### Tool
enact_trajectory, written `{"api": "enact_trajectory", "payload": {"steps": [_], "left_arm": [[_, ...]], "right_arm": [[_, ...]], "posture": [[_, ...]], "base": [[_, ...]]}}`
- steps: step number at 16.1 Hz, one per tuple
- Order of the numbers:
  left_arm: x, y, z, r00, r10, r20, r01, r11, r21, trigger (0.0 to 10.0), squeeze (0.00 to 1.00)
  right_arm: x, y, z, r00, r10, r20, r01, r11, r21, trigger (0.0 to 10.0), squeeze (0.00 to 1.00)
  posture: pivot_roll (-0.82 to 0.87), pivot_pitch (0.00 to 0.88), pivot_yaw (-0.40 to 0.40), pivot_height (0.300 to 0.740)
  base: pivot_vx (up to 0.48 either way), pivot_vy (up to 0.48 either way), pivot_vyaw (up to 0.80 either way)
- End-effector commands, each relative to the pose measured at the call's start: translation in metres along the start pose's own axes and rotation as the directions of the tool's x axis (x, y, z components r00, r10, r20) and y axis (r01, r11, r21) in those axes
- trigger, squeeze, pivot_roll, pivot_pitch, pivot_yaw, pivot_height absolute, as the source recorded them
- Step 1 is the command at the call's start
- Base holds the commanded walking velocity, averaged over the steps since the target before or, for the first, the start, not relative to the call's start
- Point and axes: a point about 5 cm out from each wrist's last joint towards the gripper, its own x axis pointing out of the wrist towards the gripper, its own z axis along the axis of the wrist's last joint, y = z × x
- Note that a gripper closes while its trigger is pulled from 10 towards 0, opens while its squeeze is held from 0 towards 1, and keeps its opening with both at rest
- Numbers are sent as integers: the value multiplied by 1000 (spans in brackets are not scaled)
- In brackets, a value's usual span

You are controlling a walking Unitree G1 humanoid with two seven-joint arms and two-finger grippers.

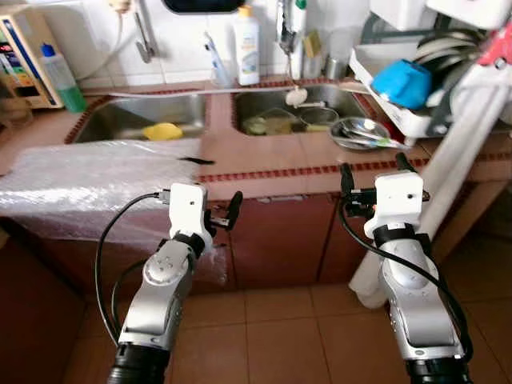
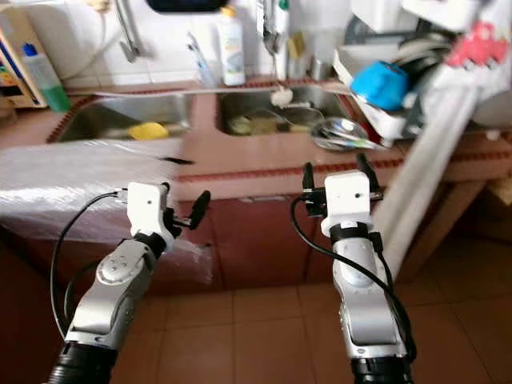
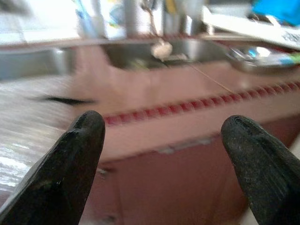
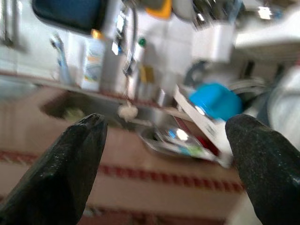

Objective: Kitchen organization

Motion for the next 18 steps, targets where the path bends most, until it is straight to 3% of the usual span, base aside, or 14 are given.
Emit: {"api": "enact_trajectory", "payload": {"steps": [1, 5, 9, 10, 11, 12, 15, 16, 18], "left_arm": [[2, -5, 2, 1000, -26, 3, 26, 1000, -1, 10000, 0], [1, -5, -5, 999, -46, -27, 46, 999, -4, 10000, 0], [-8, 5, -52, 982, -37, -186, 45, 998, 43, 10000, 0], [-18, 14, -79, 959, -6, -284, 31, 996, 84, 10000, 0], [-20, 17, -86, 951, 4, -309, 27, 995, 97, 10000, 0], [-31, 28, -103, 928, 50, -370, 5, 989, 147, 10000, 0], [-45, 39, -127, 883, 94, -460, -37, 991, 131, 10000, 0], [-55, 42, -142, 848, 111, -519, -41, 989, 144, 10000, 0], [-62, 46, -151, 823, 123, -554, -57, 989, 136, 10000, 0]], "right_arm": [[1, -4, 3, 1000, -12, 11, 12, 1000, -4, 10000, 0], [0, -4, -3, 1000, -16, -14, 16, 1000, -1, 10000, 0], [-4, -2, -19, 998, -9, -63, 9, 1000, -8, 10000, 0], [-11, -3, -38, 991, -9, -132, 9, 1000, -6, 10000, 0], [-13, -3, -44, 988, -10, -152, 9, 1000, -3, 10000, 0], [-23, -4, -65, 975, -5, -224, -2, 999, -34, 10000, 0], [-35, 3, -88, 953, 20, -302, -38, 998, -53, 10000, 0], [-42, 8, -103, 933, 39, -358, -65, 996, -61, 10000, 0], [-46, 11, -114, 915, 46, -400, -72, 996, -49, 10000, 0]], "posture": [[-63, 0, 86, 740], [-58, 0, 87, 740], [-58, 0, 91, 740], [-58, 0, 91, 740], [-58, 0, 91, 740], [-54, 0, 91, 740], [-54, 0, 91, 740], [-54, 0, 91, 740], [-49, 0, 89, 740]], "base": [[0, -480, 0], [0, -167, -200], [0, 0, -800], [0, 0, -800], [0, 0, -800], [0, 0, -800], [0, 0, -800], [0, 0, -800], [0, 0, -800]]}}
